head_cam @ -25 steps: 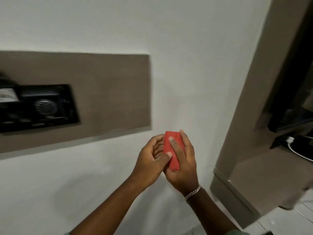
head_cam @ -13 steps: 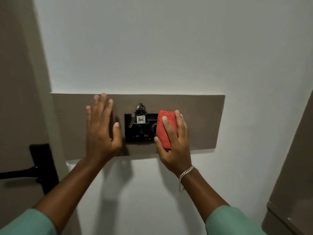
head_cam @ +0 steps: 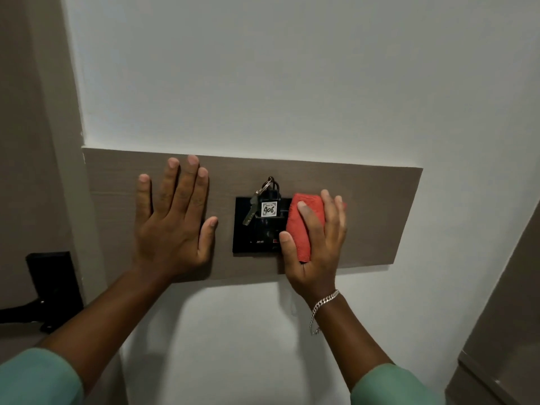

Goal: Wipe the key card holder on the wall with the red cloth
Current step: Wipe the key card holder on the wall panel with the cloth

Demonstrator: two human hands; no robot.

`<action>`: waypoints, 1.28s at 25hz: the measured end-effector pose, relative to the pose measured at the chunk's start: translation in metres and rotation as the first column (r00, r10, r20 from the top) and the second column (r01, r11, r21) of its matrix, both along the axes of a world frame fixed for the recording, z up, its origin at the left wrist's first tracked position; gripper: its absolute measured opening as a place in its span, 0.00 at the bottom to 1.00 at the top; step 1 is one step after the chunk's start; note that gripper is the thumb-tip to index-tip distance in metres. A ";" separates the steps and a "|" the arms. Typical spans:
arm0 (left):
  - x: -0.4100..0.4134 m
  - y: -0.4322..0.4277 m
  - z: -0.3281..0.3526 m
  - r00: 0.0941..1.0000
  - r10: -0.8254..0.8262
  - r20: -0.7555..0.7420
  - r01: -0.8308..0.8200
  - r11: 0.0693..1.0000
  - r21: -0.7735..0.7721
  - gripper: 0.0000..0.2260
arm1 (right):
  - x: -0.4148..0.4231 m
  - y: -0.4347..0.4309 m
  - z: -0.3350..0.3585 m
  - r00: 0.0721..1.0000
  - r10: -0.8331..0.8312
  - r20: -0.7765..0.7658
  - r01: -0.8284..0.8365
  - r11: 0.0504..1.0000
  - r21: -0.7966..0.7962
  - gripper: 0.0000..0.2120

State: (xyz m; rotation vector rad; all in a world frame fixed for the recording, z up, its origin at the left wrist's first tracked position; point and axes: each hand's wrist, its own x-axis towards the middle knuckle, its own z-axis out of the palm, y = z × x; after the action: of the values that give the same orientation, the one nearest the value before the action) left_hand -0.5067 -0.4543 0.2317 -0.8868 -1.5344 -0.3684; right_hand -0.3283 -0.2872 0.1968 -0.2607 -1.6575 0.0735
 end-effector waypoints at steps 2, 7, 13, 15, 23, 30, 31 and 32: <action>0.001 -0.001 0.001 1.000 -0.022 0.005 0.022 1.000 0.009 0.33 | 0.011 0.009 -0.004 0.997 -0.006 0.077 -0.005 0.990 0.143 0.20; 0.002 -0.001 0.000 1.000 -0.016 0.005 0.016 1.000 0.010 0.33 | 0.009 0.011 0.008 1.000 0.008 -0.017 -0.008 1.000 0.005 0.20; 0.003 0.000 0.000 1.000 0.003 0.005 -0.003 1.000 0.007 0.33 | 0.001 0.002 -0.012 0.994 -0.006 -0.105 -0.006 0.993 -0.120 0.23; 0.003 0.001 0.000 1.000 0.008 -0.009 -0.008 1.000 0.001 0.33 | -0.013 -0.009 0.001 0.979 -0.001 -0.202 -0.051 0.966 -0.254 0.23; -0.001 0.003 -0.001 1.000 -0.004 -0.018 0.005 1.000 0.010 0.33 | -0.004 -0.002 0.001 0.987 0.076 -0.143 -0.097 0.985 -0.145 0.20; -0.001 0.002 -0.001 1.000 -0.013 -0.018 0.013 1.000 0.011 0.33 | 0.026 0.022 0.024 0.986 0.141 0.089 -0.154 0.974 0.166 0.16; -0.001 0.003 -0.001 1.000 -0.011 -0.021 0.012 1.000 0.011 0.33 | 0.028 0.023 0.026 0.986 0.150 0.073 -0.159 0.978 0.132 0.16; -0.001 0.003 -0.001 1.000 -0.010 -0.023 0.010 1.000 0.012 0.33 | 0.026 0.020 0.029 0.985 0.158 0.064 -0.164 0.981 0.105 0.17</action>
State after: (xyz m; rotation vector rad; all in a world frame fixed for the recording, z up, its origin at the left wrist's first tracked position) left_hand -0.5076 -0.4513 0.2305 -0.8867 -1.5052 -0.3734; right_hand -0.3026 -0.2672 0.2258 -0.0448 -1.7290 0.0970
